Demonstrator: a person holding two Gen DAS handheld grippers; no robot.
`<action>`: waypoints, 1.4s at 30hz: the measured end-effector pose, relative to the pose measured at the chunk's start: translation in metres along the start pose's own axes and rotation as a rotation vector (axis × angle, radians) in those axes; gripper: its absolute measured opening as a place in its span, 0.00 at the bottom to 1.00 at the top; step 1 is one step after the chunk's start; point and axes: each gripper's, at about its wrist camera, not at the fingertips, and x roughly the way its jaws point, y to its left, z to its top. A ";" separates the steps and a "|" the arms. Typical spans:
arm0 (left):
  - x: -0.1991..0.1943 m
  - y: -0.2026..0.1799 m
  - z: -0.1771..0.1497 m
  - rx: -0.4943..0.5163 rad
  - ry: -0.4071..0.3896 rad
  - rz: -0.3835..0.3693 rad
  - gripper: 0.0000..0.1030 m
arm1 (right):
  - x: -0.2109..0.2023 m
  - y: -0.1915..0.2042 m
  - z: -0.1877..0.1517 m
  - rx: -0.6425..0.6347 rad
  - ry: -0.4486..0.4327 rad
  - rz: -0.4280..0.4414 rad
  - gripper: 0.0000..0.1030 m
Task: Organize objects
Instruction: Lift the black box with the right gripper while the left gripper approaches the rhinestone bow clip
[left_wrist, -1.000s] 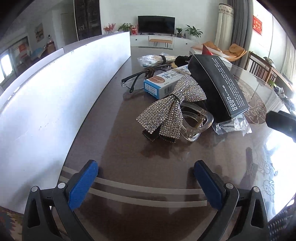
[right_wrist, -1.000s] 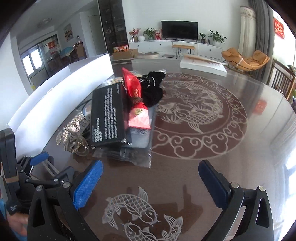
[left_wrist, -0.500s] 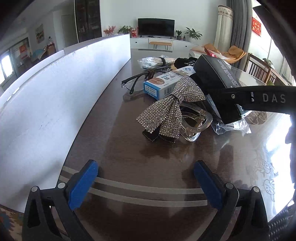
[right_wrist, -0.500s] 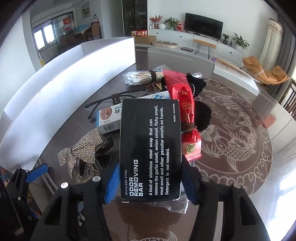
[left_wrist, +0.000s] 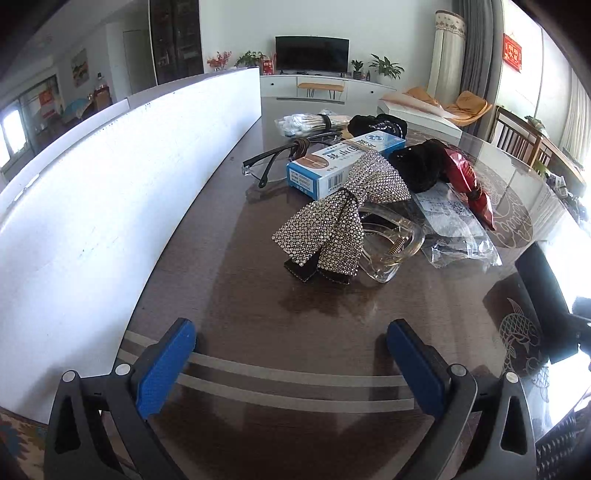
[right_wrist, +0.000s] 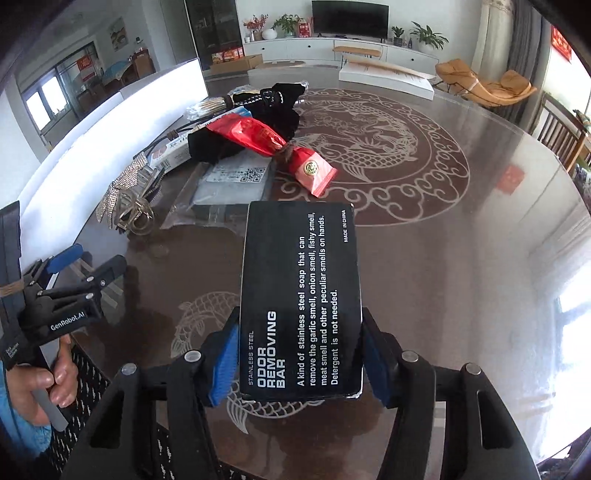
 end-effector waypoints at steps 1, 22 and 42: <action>0.000 0.000 0.000 0.001 0.002 0.000 1.00 | -0.001 -0.002 -0.002 0.007 -0.013 0.004 0.58; 0.028 -0.031 0.060 0.305 0.110 -0.251 1.00 | -0.007 0.001 -0.006 0.028 -0.058 0.015 0.78; 0.039 -0.043 0.063 0.326 0.143 -0.223 1.00 | 0.003 0.003 0.002 0.014 0.015 0.011 0.79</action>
